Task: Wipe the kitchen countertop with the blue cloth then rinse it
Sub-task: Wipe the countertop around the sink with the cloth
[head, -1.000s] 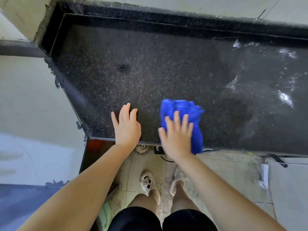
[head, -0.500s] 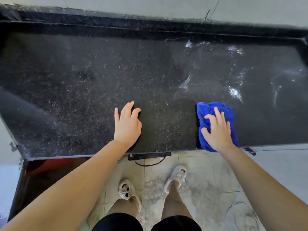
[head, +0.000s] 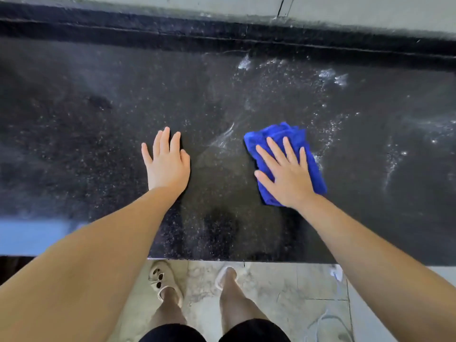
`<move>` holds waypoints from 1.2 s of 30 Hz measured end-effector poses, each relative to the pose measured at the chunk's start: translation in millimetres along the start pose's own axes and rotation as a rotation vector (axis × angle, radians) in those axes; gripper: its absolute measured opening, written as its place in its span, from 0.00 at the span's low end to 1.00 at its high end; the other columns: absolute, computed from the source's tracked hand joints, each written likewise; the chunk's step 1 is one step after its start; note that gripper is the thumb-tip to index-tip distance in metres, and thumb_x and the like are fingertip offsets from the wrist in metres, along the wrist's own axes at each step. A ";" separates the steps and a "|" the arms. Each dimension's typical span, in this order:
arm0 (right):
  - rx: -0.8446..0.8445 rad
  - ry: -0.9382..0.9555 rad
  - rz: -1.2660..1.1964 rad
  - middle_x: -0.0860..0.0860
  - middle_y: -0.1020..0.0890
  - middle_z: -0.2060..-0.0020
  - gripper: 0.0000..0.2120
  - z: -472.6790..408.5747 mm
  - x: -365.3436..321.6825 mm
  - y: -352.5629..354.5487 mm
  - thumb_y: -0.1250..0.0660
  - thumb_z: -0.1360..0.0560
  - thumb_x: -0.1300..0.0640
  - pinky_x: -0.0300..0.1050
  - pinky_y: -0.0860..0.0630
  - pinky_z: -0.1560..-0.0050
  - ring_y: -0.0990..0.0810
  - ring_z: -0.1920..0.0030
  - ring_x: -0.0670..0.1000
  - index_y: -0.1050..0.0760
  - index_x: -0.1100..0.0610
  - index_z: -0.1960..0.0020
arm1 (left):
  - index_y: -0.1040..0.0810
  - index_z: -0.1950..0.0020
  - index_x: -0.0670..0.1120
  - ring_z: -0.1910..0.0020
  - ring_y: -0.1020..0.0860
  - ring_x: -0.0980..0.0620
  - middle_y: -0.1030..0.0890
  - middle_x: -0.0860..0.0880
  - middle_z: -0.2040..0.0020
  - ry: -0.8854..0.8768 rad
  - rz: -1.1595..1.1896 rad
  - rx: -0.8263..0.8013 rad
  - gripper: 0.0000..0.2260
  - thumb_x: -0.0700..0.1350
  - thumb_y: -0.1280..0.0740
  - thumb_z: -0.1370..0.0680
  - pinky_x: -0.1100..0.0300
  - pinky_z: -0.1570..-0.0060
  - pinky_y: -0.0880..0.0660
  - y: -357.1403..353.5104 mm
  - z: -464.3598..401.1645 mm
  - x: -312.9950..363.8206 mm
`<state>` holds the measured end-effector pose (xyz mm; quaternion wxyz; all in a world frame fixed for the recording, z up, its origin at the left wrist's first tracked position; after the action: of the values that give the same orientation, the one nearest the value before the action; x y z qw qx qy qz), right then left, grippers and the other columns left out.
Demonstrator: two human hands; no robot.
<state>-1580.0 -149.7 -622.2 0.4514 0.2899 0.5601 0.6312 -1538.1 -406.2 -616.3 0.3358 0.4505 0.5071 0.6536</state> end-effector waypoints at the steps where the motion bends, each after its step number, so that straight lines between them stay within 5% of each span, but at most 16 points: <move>1: -0.002 -0.045 -0.018 0.45 0.47 0.24 0.30 -27.2 14.6 6.7 0.54 0.25 0.36 0.66 0.54 0.28 0.53 0.24 0.56 0.46 0.44 0.25 | 0.42 0.25 0.47 0.24 0.50 0.49 0.45 0.47 0.23 0.005 -0.009 0.003 0.21 0.46 0.49 0.19 0.44 0.27 0.58 0.2 -0.5 -0.2; 7: 0.048 -0.209 -0.075 0.48 0.49 0.23 0.25 -57.0 7.9 11.3 0.51 0.20 0.42 0.66 0.57 0.28 0.55 0.24 0.59 0.47 0.44 0.25 | 0.42 0.26 0.47 0.24 0.50 0.50 0.45 0.48 0.23 0.018 -0.002 0.003 0.20 0.47 0.50 0.18 0.45 0.27 0.58 -2.4 -0.1 -1.0; 12: 0.073 0.320 0.012 0.49 0.35 0.27 0.23 89.2 -94.3 -20.1 0.46 0.24 0.43 0.68 0.44 0.33 0.40 0.27 0.59 0.36 0.45 0.29 | 0.39 0.27 0.44 0.26 0.43 0.52 0.37 0.48 0.26 0.072 0.219 0.095 0.19 0.42 0.48 0.19 0.47 0.26 0.56 5.1 -1.0 -5.5; 16: 0.023 0.659 0.046 0.47 0.35 0.28 0.23 24.0 -94.3 -14.0 0.46 0.24 0.43 0.64 0.45 0.31 0.39 0.27 0.56 0.35 0.43 0.30 | 0.36 0.28 0.43 0.27 0.39 0.51 0.34 0.47 0.28 0.086 0.347 0.140 0.19 0.40 0.47 0.19 0.49 0.26 0.55 7.8 -2.7 -7.1; 19: 0.093 0.425 0.061 0.49 0.32 0.29 0.23 -82.7 -69.4 8.2 0.47 0.24 0.44 0.67 0.41 0.33 0.37 0.28 0.59 0.32 0.45 0.31 | 0.35 0.29 0.43 0.27 0.40 0.52 0.35 0.47 0.28 0.103 0.358 0.127 0.18 0.41 0.47 0.19 0.52 0.26 0.57 8.7 -0.5 -8.0; 22: 0.063 0.016 -0.034 0.47 0.43 0.24 0.23 -152.6 -32.7 25.7 0.48 0.21 0.45 0.67 0.52 0.29 0.49 0.24 0.57 0.41 0.44 0.26 | 0.34 0.29 0.44 0.27 0.41 0.53 0.36 0.49 0.27 0.092 0.349 0.105 0.17 0.42 0.48 0.18 0.54 0.26 0.59 9.4 -1.1 -7.8; 24: 0.059 -0.090 -0.088 0.46 0.47 0.24 0.24 -143.2 -37.5 23.7 0.50 0.21 0.44 0.66 0.57 0.28 0.54 0.24 0.57 0.44 0.43 0.26 | 0.33 0.30 0.44 0.27 0.40 0.54 0.35 0.49 0.27 0.091 0.389 0.102 0.17 0.42 0.48 0.18 0.54 0.26 0.59 11.0 -0.8 -8.8; 29: 0.067 0.450 0.012 0.47 0.40 0.25 0.23 -1.1 -134.8 -9.9 0.49 0.22 0.42 0.66 0.50 0.30 0.47 0.25 0.58 0.39 0.42 0.27 | 0.31 0.33 0.42 0.32 0.38 0.59 0.33 0.47 0.29 0.129 0.637 0.180 0.18 0.42 0.50 0.20 0.49 0.26 0.50 21.4 -5.6 -15.7; 32: -0.015 0.694 0.091 0.44 0.40 0.26 0.23 -22.5 -117.2 -7.2 0.48 0.22 0.42 0.62 0.52 0.28 0.47 0.25 0.54 0.41 0.41 0.27 | 0.30 0.33 0.43 0.30 0.38 0.57 0.33 0.47 0.29 0.092 0.581 0.137 0.17 0.41 0.49 0.19 0.53 0.26 0.54 25.5 -44.5 -2.4; 36: 0.077 0.231 0.046 0.46 0.38 0.26 0.24 -149.8 -28.2 22.5 0.52 0.22 0.42 0.67 0.45 0.31 0.43 0.25 0.56 0.39 0.43 0.27 | 0.31 0.31 0.45 0.27 0.40 0.52 0.35 0.48 0.27 0.006 0.370 0.055 0.16 0.43 0.47 0.19 0.49 0.27 0.56 24.7 -121.3 13.7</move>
<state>-1704.2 -240.9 -627.0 0.3581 0.2452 0.6254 0.6485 -1655.5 -444.0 -598.8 0.1959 0.5432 0.4343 0.6913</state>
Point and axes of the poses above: each hand's wrist, its own z-axis away from the middle knuckle, its own y-axis out of the back of the hand, x = y × z, the point moved 5 cm from there along -z, towards the middle knuckle
